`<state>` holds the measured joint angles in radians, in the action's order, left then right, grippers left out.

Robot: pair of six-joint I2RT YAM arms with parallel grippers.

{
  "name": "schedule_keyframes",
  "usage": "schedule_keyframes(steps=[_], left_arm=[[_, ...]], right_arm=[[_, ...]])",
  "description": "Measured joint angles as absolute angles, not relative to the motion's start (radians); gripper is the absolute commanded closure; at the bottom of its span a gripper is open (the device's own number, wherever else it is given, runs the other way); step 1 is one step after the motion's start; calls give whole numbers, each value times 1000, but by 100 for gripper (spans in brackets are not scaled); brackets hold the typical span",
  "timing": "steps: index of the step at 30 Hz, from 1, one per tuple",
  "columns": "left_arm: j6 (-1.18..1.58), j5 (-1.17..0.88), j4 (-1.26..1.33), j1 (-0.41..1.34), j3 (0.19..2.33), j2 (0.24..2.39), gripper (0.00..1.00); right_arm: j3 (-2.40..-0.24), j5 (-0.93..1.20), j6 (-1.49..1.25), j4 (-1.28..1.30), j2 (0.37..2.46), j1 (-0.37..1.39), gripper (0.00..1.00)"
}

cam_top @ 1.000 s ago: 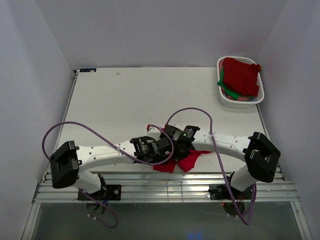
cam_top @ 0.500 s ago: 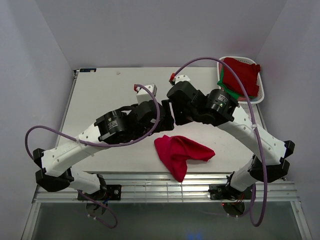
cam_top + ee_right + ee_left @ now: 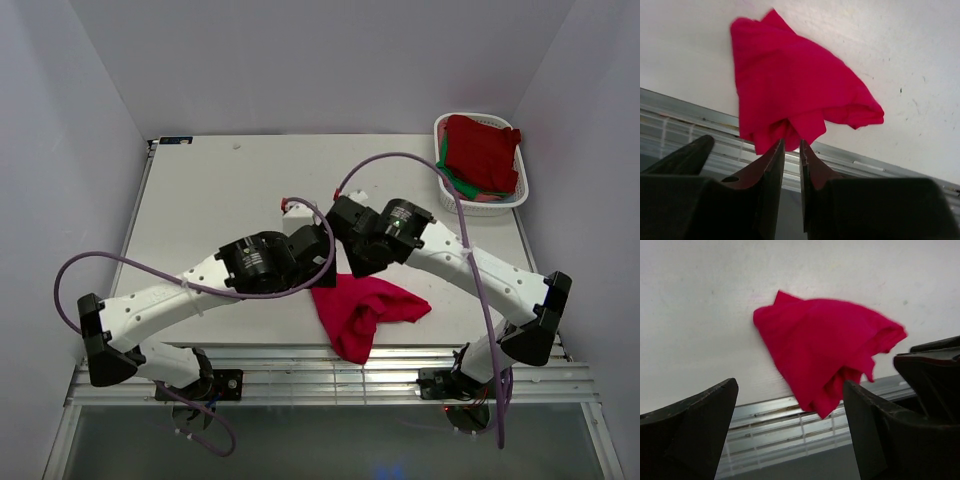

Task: Fold and stack the t-shirts
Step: Flatten out the tshirt

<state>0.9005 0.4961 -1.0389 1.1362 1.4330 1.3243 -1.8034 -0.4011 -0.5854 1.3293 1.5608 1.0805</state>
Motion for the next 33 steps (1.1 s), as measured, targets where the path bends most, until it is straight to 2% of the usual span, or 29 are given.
schedule_keyframes(steps=[4,7,18,26,31,33], left_arm=[[899,403,-1010,1161,1277,1357,2],[916,355,-968,1177,1220,1376,2],[922,295,-873,1198,1202,1404,2],[929,288,-854,1200,1168,1404,2],[933,286,-842,1200,1151,1395,2],[934,284,-840,1200,1150,1393,2]], right_arm=[[-1469,-350,-631,1225,1509,1076,60],[-1301,-293,-659,1179,1490,1097,57],[-1174,-258,-705,1090,1409,1090,59],[-1125,-262,-704,1030,1409,1089,69],[-1122,-285,-698,1020,1417,1092,91],[-1131,-297,-698,1030,1421,1092,92]])
